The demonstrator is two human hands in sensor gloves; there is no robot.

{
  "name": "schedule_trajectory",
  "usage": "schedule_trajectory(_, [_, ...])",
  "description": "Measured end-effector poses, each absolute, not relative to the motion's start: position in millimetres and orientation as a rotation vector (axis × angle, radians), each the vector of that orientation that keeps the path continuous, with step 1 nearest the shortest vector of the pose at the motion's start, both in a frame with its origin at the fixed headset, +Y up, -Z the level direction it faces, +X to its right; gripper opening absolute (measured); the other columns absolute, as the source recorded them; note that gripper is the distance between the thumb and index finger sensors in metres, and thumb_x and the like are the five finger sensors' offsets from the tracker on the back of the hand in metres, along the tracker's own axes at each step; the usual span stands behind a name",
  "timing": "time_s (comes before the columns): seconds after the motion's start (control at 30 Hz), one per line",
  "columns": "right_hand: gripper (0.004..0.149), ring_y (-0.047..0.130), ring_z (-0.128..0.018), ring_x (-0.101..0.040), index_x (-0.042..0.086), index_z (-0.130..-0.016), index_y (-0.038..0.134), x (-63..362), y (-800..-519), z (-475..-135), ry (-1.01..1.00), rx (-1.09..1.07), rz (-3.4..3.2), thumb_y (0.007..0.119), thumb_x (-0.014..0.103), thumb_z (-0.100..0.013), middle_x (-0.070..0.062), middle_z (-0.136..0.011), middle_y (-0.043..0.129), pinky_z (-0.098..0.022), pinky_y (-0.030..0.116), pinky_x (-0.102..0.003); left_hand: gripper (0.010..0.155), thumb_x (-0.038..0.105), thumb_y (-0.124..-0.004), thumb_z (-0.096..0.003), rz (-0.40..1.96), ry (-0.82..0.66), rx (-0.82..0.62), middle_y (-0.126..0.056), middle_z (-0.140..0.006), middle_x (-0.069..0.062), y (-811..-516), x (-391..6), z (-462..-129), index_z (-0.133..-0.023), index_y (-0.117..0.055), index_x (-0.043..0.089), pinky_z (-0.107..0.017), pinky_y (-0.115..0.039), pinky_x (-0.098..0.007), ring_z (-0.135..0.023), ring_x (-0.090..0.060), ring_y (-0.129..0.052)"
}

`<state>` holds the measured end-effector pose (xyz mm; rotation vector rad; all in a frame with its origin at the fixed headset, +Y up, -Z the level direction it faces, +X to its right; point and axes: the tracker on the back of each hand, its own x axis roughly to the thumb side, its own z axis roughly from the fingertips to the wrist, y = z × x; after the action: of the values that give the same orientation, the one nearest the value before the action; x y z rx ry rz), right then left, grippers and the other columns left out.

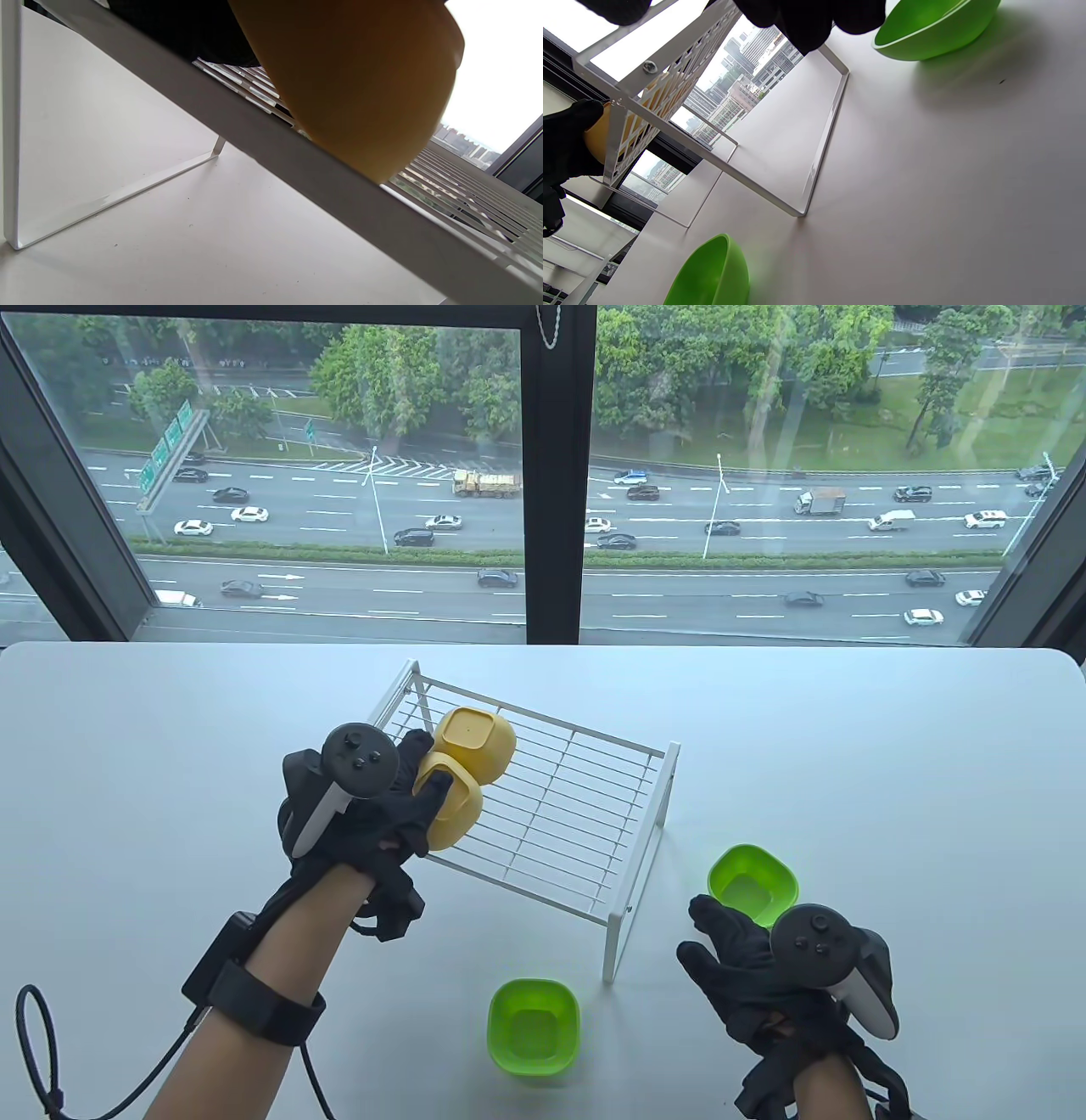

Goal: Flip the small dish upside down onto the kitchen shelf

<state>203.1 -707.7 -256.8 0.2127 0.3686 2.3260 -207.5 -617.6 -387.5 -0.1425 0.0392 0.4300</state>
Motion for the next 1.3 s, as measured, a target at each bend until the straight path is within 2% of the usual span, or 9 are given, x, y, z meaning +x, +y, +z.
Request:
schedule_trajectory(0.13, [0.08, 0.043, -0.104, -0.044, 0.02, -0.11, 0.036, 203.3, -707.7, -256.5, 0.374, 0.213, 2.319, 0.058, 0.066, -0.05, -0.015, -0.116, 0.045, -0.072, 0.032, -0.068, 0.073, 0.06, -0.056, -0.0448, 0.344, 0.071, -0.186, -0.091, -0.094, -0.027, -617.7, -200.6, -393.2, -0.108, -0.058, 0.024, -0.036, -0.085, -0.073, -0.057, -0.055, -0.094])
schedule_trajectory(0.23, [0.08, 0.043, -0.104, -0.044, 0.02, -0.11, 0.036, 203.5, -707.3, -256.1, 0.371, 0.217, 2.318, 0.058, 0.066, -0.049, -0.015, -0.116, 0.045, -0.071, 0.033, -0.068, 0.073, 0.059, -0.055, -0.0449, 0.31, 0.107, -0.226, -0.091, -0.095, -0.028, -616.1, -197.3, -397.2, -0.108, -0.06, 0.022, -0.045, -0.078, -0.076, -0.061, -0.058, -0.09])
schedule_trajectory(0.4, [0.08, 0.043, -0.104, -0.044, 0.02, -0.11, 0.036, 204.7, -706.7, -256.6, 0.365, 0.217, 2.312, 0.058, 0.066, -0.049, -0.015, -0.116, 0.045, -0.072, 0.033, -0.068, 0.072, 0.056, -0.05, -0.0461, 0.179, 0.138, -0.261, -0.082, -0.099, -0.023, -620.0, -187.4, -397.8, -0.106, -0.065, 0.019, -0.056, -0.075, -0.066, -0.072, -0.048, -0.083])
schedule_trajectory(0.57, [0.08, 0.044, -0.104, -0.043, 0.02, -0.11, 0.036, 204.8, -706.4, -257.1, 0.365, 0.227, 2.314, 0.058, 0.066, -0.05, -0.014, -0.116, 0.046, -0.072, 0.033, -0.067, 0.072, 0.055, -0.048, -0.0459, 0.16, 0.139, -0.207, -0.081, -0.099, -0.02, -621.3, -185.9, -395.7, -0.105, -0.065, 0.018, -0.054, -0.078, -0.063, -0.071, -0.044, -0.084])
schedule_trajectory(0.7, [0.079, 0.044, -0.104, -0.043, 0.02, -0.11, 0.036, 204.5, -706.3, -256.6, 0.361, 0.236, 2.319, 0.058, 0.066, -0.05, -0.014, -0.116, 0.046, -0.072, 0.034, -0.067, 0.07, 0.057, -0.06, -0.0445, 0.17, 0.003, 0.099, -0.055, -0.113, -0.007, -604.1, -189.5, -382.4, -0.107, -0.053, 0.027, -0.068, -0.071, -0.053, -0.092, -0.032, -0.067])
schedule_trajectory(0.77, [0.079, 0.044, -0.104, -0.043, 0.02, -0.11, 0.037, 204.2, -705.4, -255.8, 0.354, 0.247, 2.323, 0.058, 0.066, -0.05, -0.014, -0.116, 0.046, -0.072, 0.034, -0.067, 0.071, 0.058, -0.061, -0.0442, 0.203, -0.08, 0.227, -0.051, -0.116, -0.007, -591.2, -195.1, -367.5, -0.108, -0.052, 0.029, -0.072, -0.066, -0.057, -0.096, -0.033, -0.063])
schedule_trajectory(0.93, [0.076, 0.047, -0.104, -0.042, 0.022, -0.11, 0.043, 201.1, -704.6, -255.8, 0.364, 0.277, 2.348, 0.058, 0.066, -0.05, -0.013, -0.116, 0.05, -0.073, 0.034, -0.066, 0.07, 0.059, -0.062, -0.0438, 0.254, -0.186, 0.249, -0.052, -0.117, -0.005, -580.2, -221.2, -330.4, -0.107, -0.056, 0.032, -0.074, -0.062, -0.061, -0.1, -0.035, -0.06])
schedule_trajectory(1.1, [0.074, 0.05, -0.103, -0.042, 0.023, -0.109, 0.047, 200.1, -705.6, -255.1, 0.381, 0.28, 2.341, 0.058, 0.066, -0.05, -0.013, -0.115, 0.053, -0.073, 0.034, -0.065, 0.067, 0.06, -0.069, -0.0418, 0.288, -0.251, 0.359, -0.061, -0.114, -0.002, -587.4, -261.3, -294.8, -0.104, -0.064, 0.033, -0.073, -0.067, -0.059, -0.097, -0.032, -0.068])
schedule_trajectory(1.3, [0.073, 0.051, -0.103, -0.042, 0.022, -0.109, 0.049, 200.4, -709.1, -256.2, 0.395, 0.259, 2.326, 0.059, 0.065, -0.05, -0.013, -0.114, 0.054, -0.072, 0.034, -0.065, 0.066, 0.059, -0.072, -0.041, 0.251, -0.19, 0.309, -0.063, -0.113, 0.0, -613.4, -308.7, -282.6, -0.102, -0.068, 0.034, -0.074, -0.066, -0.059, -0.098, -0.031, -0.068])
